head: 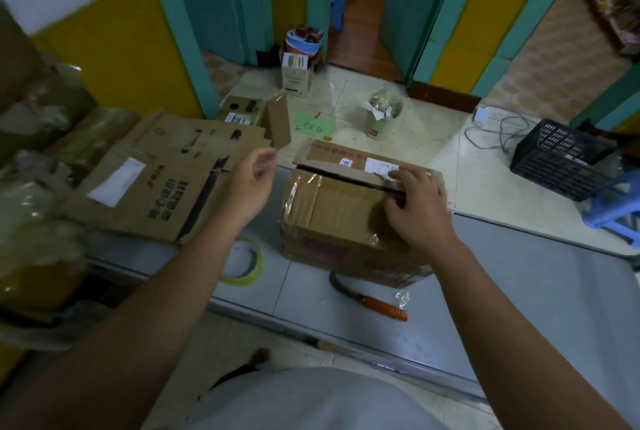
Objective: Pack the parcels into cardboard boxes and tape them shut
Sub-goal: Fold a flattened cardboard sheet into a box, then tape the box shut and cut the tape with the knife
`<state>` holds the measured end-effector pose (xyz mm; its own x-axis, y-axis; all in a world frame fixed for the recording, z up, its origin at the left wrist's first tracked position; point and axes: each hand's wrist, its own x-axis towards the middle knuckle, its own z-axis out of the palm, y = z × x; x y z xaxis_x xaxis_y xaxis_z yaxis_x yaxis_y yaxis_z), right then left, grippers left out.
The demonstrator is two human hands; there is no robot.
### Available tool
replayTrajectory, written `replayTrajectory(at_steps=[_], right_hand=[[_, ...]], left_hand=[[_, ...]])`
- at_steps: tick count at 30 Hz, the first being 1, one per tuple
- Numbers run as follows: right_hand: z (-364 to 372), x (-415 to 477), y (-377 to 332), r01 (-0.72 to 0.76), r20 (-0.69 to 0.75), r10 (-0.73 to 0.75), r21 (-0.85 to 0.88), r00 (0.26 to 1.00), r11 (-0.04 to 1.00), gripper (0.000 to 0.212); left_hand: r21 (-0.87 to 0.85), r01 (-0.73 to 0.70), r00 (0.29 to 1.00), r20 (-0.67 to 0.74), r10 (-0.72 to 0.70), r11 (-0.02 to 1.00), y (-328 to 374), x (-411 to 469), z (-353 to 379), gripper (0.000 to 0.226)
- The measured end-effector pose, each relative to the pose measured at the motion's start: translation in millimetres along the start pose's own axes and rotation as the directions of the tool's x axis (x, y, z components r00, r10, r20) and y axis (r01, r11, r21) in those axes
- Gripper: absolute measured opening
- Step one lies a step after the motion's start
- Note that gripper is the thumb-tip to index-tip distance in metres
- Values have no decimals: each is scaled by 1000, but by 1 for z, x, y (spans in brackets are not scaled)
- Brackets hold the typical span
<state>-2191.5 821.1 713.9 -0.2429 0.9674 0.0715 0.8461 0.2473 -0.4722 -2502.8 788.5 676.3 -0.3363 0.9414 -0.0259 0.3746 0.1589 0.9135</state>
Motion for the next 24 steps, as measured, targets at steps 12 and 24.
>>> replayTrajectory(at_steps=[12,24], right_hand=[[4,-8,-17,33,-43,-26,166,999,986,36],[-6,-14,-20,39,-85,-16,282,996,959,24]], left_hand=[[836,-364,743,526,-414,410,-97,-49,-23,143],[512,-171,888,450,-93,842,-86,-57,-69,96]])
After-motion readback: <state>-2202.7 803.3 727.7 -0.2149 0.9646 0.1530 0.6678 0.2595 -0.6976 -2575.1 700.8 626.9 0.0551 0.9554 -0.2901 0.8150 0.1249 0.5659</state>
